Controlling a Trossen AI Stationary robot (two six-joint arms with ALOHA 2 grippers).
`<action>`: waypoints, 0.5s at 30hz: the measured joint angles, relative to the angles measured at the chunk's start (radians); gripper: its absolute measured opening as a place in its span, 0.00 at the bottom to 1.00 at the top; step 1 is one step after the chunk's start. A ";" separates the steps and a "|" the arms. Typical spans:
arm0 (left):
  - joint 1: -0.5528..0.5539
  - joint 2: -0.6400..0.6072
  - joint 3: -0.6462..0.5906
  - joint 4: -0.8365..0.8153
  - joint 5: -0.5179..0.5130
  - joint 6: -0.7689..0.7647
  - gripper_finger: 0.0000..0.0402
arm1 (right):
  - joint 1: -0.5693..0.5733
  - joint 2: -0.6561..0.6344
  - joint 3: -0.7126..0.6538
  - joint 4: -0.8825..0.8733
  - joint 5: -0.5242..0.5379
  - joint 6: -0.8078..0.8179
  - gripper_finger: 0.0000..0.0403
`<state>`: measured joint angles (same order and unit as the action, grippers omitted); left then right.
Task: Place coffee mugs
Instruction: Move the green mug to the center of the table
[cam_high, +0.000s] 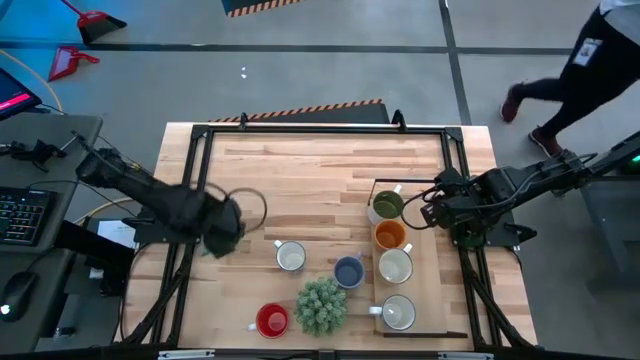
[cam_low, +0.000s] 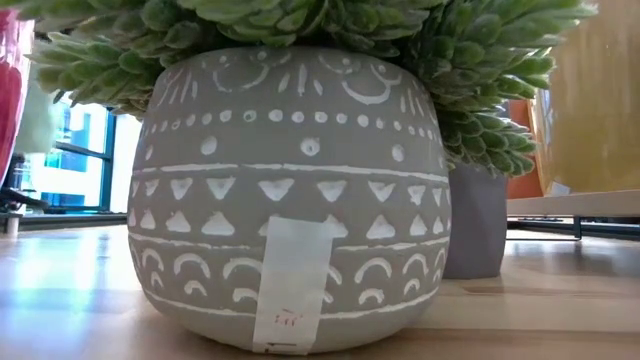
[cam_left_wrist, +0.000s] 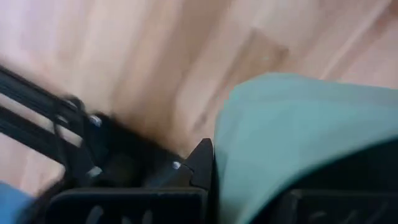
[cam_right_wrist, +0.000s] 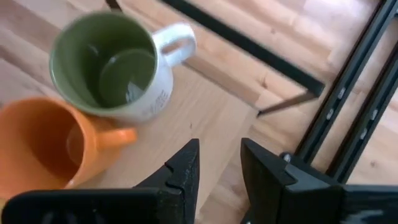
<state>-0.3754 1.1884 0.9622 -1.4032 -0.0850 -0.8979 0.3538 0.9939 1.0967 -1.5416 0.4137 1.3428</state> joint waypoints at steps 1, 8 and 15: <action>0.039 -0.006 0.019 -0.003 -0.022 0.025 0.02 | 0.000 0.000 0.000 0.005 0.016 0.000 0.23; 0.342 0.055 0.135 0.037 -0.110 0.242 0.02 | 0.000 0.000 0.000 0.062 0.081 0.001 0.23; 0.526 0.245 0.279 0.232 -0.121 0.498 0.02 | 0.000 0.000 0.000 0.123 0.082 -0.001 0.23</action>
<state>0.1511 1.4333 1.2413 -1.1712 -0.2056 -0.3996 0.3538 0.9943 1.0966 -1.4185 0.4957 1.3422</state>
